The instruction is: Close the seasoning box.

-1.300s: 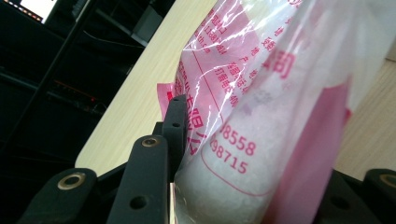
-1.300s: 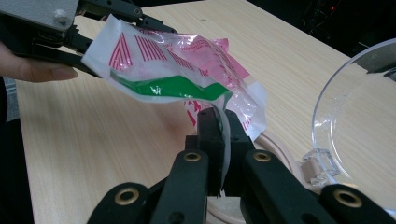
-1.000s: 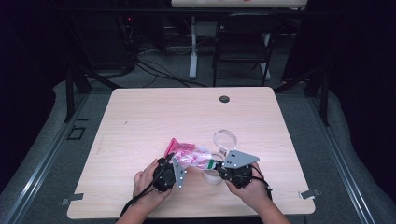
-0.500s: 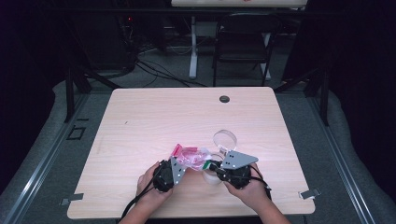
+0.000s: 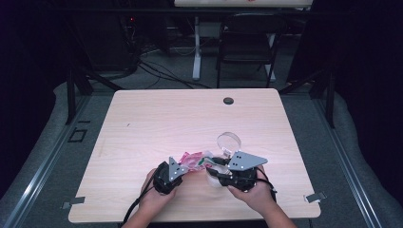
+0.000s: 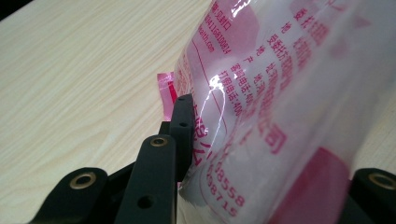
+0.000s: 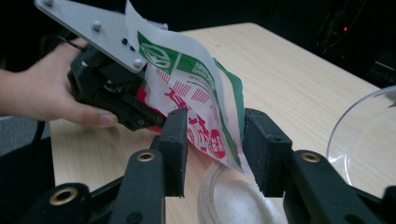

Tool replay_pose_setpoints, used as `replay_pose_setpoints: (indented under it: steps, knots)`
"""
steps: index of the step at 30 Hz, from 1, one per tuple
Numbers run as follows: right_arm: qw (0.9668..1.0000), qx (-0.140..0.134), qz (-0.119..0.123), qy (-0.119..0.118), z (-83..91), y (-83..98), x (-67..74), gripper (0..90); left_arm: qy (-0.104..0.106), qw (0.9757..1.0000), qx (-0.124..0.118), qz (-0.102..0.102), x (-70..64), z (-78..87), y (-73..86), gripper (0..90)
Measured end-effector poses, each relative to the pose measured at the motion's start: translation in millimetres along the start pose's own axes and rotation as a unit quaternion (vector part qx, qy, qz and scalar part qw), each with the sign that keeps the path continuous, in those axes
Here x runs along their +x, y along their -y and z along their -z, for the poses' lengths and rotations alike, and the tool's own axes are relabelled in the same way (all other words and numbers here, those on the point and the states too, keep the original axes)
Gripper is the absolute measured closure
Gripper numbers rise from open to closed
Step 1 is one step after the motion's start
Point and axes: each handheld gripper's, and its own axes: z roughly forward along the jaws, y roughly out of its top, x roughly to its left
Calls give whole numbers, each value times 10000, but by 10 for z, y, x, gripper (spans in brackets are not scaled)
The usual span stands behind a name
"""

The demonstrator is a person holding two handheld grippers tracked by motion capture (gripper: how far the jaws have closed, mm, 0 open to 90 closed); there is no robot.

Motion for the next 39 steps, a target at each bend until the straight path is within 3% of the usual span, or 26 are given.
replay_pose_setpoints:
  steps: [5, 15, 20, 28, 39]
  knots:
    - [9998, -181, 9, 70, 60, -47, -5, 562, 125, 9996, -48, 231, 55, 14, 19, 726]
    - [9985, -439, -159, 296, 212, -111, -155, 553, 130, 9981, -136, 581, 159, 75, 45, 731]
    - [9973, -524, -290, 424, 284, -112, -252, 553, 69, 9980, -183, 601, 203, 131, 38, 733]
    - [9964, -479, -460, 534, 325, -75, -359, 553, -61, 9960, -256, 856, 386, 245, 45, 734]
    - [9945, -532, -587, 691, 401, -58, -452, 557, -517, 9876, -358, 1439, 767, 418, 166, 734]
